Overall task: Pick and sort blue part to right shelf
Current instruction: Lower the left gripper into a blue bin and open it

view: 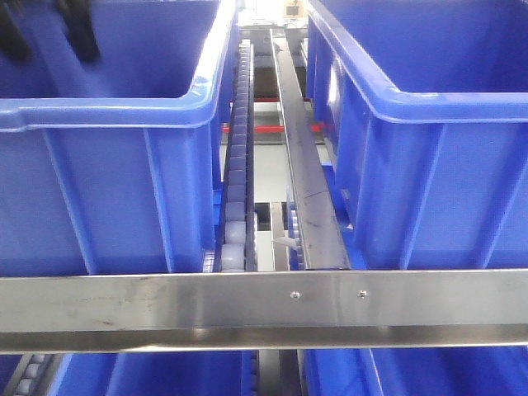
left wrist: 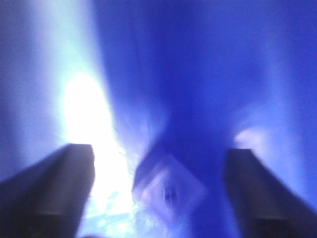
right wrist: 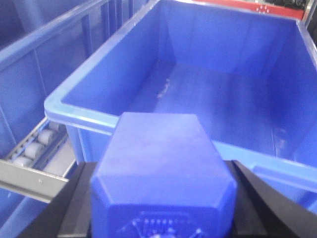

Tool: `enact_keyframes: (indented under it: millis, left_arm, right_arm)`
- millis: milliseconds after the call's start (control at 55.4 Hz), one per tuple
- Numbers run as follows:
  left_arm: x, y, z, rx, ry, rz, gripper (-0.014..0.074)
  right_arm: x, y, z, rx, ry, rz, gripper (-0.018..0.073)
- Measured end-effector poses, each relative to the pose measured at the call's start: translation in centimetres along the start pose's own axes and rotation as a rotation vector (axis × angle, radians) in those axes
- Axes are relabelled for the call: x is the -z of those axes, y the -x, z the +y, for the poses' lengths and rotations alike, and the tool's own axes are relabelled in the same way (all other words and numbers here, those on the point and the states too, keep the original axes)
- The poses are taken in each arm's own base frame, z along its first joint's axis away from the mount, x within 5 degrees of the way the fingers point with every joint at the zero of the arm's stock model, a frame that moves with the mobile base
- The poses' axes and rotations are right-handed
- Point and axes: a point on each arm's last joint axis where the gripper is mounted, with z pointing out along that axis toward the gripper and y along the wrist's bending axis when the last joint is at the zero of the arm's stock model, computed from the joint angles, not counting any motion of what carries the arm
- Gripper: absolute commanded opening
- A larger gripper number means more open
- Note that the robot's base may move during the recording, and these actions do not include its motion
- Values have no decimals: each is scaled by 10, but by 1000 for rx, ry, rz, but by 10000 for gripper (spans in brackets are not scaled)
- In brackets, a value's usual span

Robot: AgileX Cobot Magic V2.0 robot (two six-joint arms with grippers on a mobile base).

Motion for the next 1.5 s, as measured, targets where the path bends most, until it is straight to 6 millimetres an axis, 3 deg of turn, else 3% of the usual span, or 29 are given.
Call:
enact_keyframes:
  millis: [198, 487, 703, 902, 1028, 1191, 1335, 1497]
  left_arm:
    - [54, -29, 2, -2, -8, -131, 286]
    - [102, -109, 7, -2, -18, -295, 125]
    - [126, -178, 11, -2, -26, -427, 124]
    - [147, -225, 16, -31, -8, -604, 124]
    - [158, -252, 19, -49, 7, -700, 124]
    - [165, -277, 20, -53, 10, -785, 124]
    - [165, -284, 21, -52, 10, -802, 124]
    - [164, -285, 21, -52, 10, -797, 124]
  right_arm:
    - [0, -3, 0, 0, -2, 26, 158]
    - [-2, -7, 0, 2, -2, 44, 158]
    - [-2, -7, 0, 2, -2, 44, 158]
    - [-2, 1, -1, -79, -8, 70, 158]
    - [-7, 22, -2, -160, -30, 146, 158]
    - [-23, 75, -9, -214, -112, 251, 158]
    - [-54, 121, -15, -201, -205, 377, 158]
    - [-111, 149, -13, -155, -241, 535, 158]
